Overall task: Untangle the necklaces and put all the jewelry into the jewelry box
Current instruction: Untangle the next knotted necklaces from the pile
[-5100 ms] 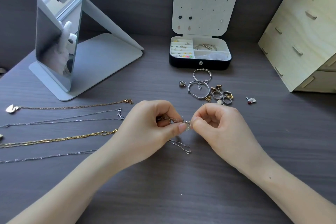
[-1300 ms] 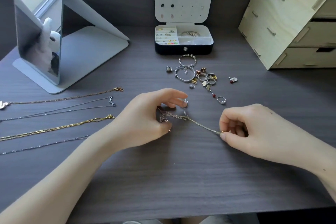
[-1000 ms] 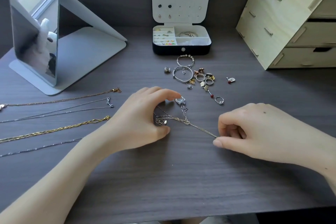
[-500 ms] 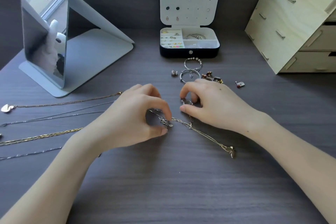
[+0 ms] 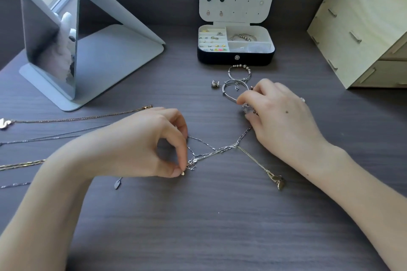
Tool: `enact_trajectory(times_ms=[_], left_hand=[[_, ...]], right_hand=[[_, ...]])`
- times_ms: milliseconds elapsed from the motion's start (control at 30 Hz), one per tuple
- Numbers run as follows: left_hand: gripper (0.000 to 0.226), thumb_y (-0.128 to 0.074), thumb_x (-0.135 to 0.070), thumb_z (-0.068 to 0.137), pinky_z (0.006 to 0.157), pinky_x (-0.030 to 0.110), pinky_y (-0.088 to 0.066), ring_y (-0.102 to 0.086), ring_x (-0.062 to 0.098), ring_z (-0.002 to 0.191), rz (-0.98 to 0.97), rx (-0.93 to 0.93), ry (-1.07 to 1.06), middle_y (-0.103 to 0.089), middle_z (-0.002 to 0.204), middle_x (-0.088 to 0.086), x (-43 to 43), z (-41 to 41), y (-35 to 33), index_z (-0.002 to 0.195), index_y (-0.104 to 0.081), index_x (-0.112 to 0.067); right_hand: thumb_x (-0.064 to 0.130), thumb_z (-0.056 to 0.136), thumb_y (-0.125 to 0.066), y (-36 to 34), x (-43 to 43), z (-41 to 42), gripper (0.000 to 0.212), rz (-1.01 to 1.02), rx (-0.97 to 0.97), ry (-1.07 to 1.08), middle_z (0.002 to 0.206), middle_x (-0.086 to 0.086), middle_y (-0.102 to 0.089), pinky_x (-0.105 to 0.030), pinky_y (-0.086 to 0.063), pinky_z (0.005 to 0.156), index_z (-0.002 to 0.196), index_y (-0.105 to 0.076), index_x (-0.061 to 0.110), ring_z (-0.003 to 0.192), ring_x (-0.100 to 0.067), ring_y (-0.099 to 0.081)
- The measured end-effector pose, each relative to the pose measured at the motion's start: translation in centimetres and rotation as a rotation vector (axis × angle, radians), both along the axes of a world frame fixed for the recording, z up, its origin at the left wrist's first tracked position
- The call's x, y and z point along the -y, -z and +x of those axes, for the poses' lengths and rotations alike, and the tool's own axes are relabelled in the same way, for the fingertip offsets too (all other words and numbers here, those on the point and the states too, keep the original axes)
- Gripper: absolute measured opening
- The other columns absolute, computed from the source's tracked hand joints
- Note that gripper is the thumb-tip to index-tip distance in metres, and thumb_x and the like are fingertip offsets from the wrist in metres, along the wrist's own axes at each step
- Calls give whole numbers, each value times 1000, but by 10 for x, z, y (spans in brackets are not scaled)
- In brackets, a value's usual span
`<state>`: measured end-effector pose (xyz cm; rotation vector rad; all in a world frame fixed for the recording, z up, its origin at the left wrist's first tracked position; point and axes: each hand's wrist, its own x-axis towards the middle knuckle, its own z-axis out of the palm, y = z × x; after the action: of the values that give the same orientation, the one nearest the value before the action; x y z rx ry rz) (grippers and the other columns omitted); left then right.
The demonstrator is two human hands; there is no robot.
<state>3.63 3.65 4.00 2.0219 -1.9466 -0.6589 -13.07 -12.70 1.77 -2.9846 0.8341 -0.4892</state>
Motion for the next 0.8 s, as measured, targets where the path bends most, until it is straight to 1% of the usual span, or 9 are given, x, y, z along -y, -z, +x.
enact_trajectory(times_ms=[67, 100, 167, 233, 300, 533, 600, 733, 800], left_hand=[[25, -59, -60, 54, 78, 3, -28, -44, -5, 102, 11, -17, -4, -43, 107, -28, -1, 0, -2, 77, -66, -52], [26, -61, -59, 54, 79, 3, -29, -45, -6, 102, 15, -32, -14, -44, 107, -27, -1, 0, -2, 78, -66, -51], [20, -68, -51, 58, 79, 6, -33, -48, -4, 100, 8, -51, -47, -47, 104, -24, -1, -1, -2, 77, -67, -44], [15, -77, -45, 64, 69, 6, -38, -51, -5, 92, -11, -77, -106, -51, 96, -17, 1, -2, -3, 70, -68, -35], [13, -79, -34, 70, 59, 6, -38, -51, -6, 83, -41, -86, -177, -53, 88, -13, 2, -3, -2, 66, -67, -32], [12, -67, -28, 80, 57, 12, -31, -49, 5, 72, -231, 173, -299, -48, 77, -14, -21, -18, 7, 71, -65, -34], [7, -63, -26, 73, 56, 11, -27, -46, 13, 63, -333, 237, -310, -47, 71, -12, -29, -33, 10, 70, -65, -32], [6, -62, -25, 72, 53, 31, -38, -41, 22, 62, -465, 261, -304, -46, 72, -4, -34, -57, 25, 76, -66, -24], [10, -57, -26, 75, 55, 35, -38, -41, 23, 63, -498, 287, -297, -47, 72, -2, -34, -63, 30, 77, -66, -22]], right_hand=[[9, 74, -69, 0, -2, -2, 13, 54, 94, -69, 83, -5, -58, -30, -36, 55, 86, -68, 13, 76, -30, -54], [18, 76, -66, -2, -6, -2, 9, 136, 134, -120, 82, -2, -59, -32, -41, 62, 83, -68, 16, 76, -26, -53], [35, 78, -59, -5, -17, 1, 15, 343, 153, -219, 81, 5, -59, -27, -38, 74, 80, -69, 23, 78, -15, -49], [41, 77, -60, -6, -27, 6, 17, 434, 111, -302, 80, 9, -60, -23, -33, 74, 77, -70, 26, 77, -11, -46], [40, 78, -66, -5, -32, 11, 15, 437, 56, -348, 80, 9, -60, -26, -32, 73, 77, -71, 26, 78, -13, -45], [34, 81, -70, -16, -32, 25, 9, 420, -86, -451, 83, 10, -60, -25, -32, 73, 81, -69, 25, 81, -11, -43], [36, 80, -70, -17, -31, 29, 11, 408, -143, -468, 81, 12, -58, -24, -33, 74, 82, -67, 26, 81, -10, -45], [36, 76, -74, -18, -29, 31, 14, 455, -196, -476, 72, 15, -53, -15, -35, 70, 82, -63, 28, 74, -1, -47], [34, 73, -77, -19, -26, 33, 21, 538, -189, -443, 73, 12, -57, -17, -38, 67, 85, -59, 30, 70, -2, -48]])
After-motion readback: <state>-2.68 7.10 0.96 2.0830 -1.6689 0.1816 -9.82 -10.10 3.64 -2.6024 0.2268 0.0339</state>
